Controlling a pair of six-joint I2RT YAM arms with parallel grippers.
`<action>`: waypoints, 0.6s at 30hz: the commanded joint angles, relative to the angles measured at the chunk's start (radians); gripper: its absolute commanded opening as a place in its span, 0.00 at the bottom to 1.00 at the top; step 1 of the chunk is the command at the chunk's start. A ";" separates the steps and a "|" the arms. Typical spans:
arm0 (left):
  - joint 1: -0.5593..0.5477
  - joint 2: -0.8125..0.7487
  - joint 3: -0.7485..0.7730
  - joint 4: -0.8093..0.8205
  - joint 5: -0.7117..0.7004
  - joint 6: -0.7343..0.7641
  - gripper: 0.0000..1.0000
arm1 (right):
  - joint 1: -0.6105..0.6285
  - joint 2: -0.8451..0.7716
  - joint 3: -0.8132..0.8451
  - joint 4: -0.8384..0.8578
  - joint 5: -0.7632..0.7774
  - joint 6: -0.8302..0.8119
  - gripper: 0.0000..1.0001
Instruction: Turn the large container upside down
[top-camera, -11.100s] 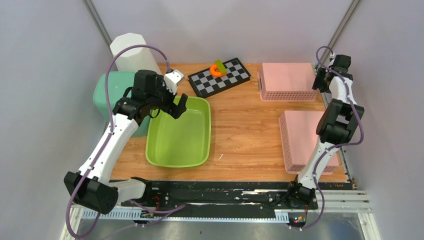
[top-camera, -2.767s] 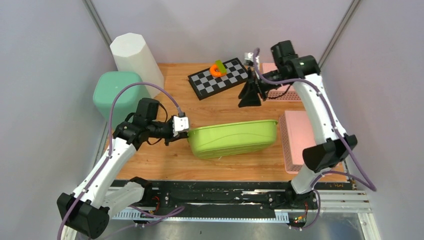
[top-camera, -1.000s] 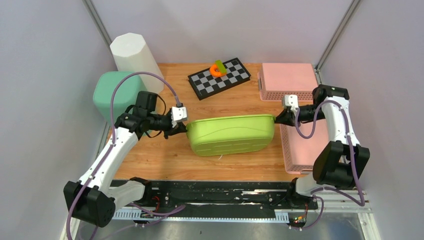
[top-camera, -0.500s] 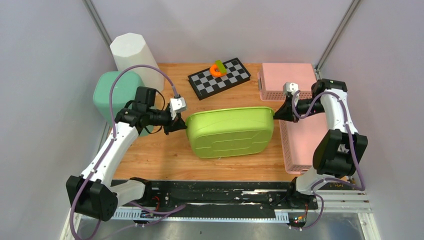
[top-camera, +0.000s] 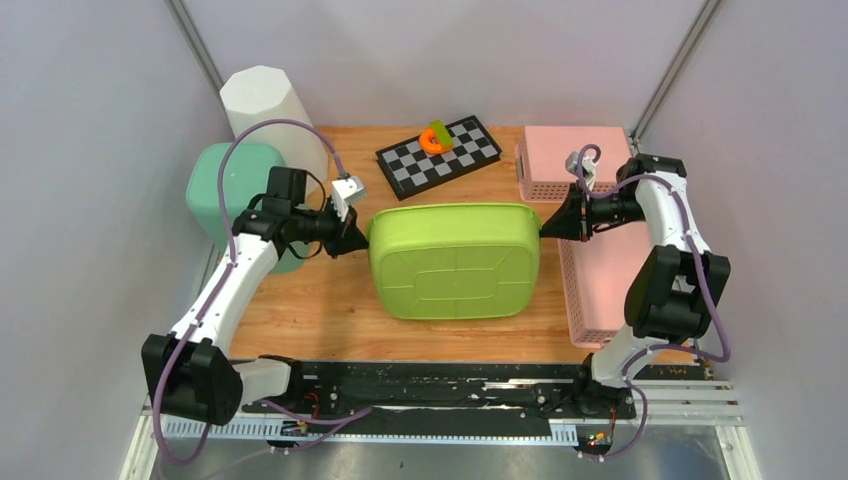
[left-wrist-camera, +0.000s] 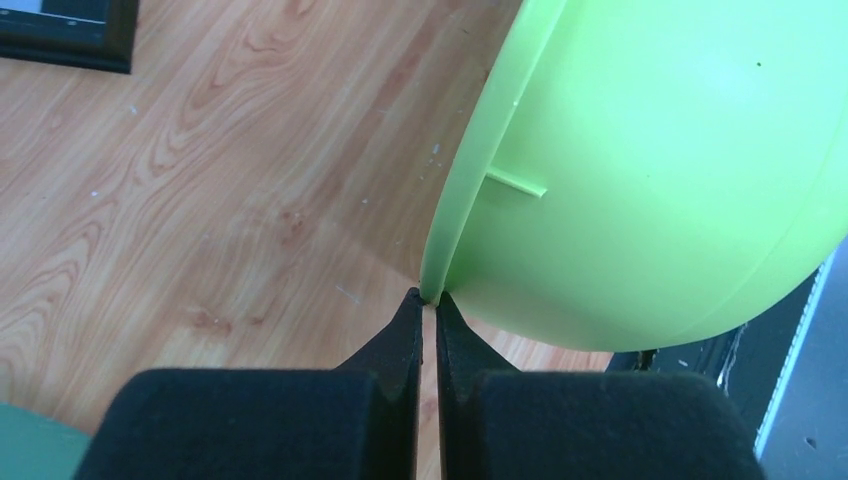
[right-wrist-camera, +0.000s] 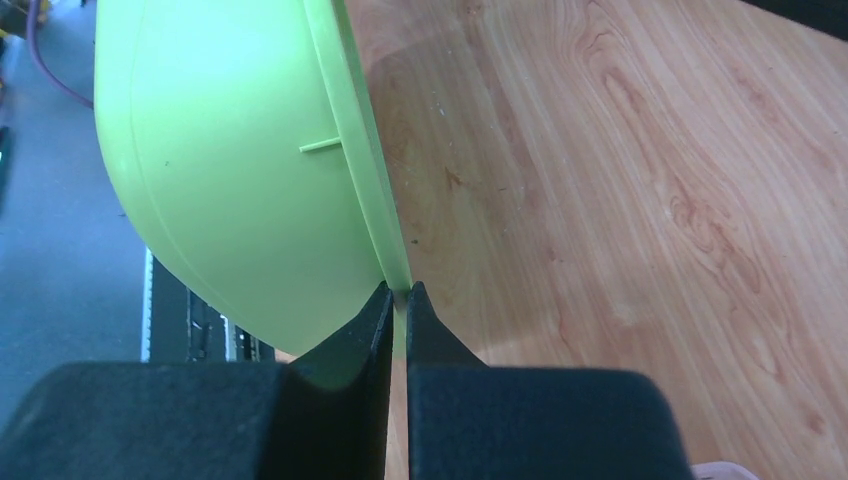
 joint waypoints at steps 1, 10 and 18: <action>0.004 0.013 0.003 0.129 0.049 -0.094 0.00 | 0.035 0.050 0.009 -0.118 -0.134 0.105 0.03; 0.013 0.067 0.016 0.148 0.052 -0.152 0.00 | 0.034 0.219 0.097 -0.119 -0.146 0.299 0.03; 0.017 0.100 0.023 0.176 -0.031 -0.219 0.00 | 0.034 0.277 0.120 -0.103 -0.139 0.427 0.03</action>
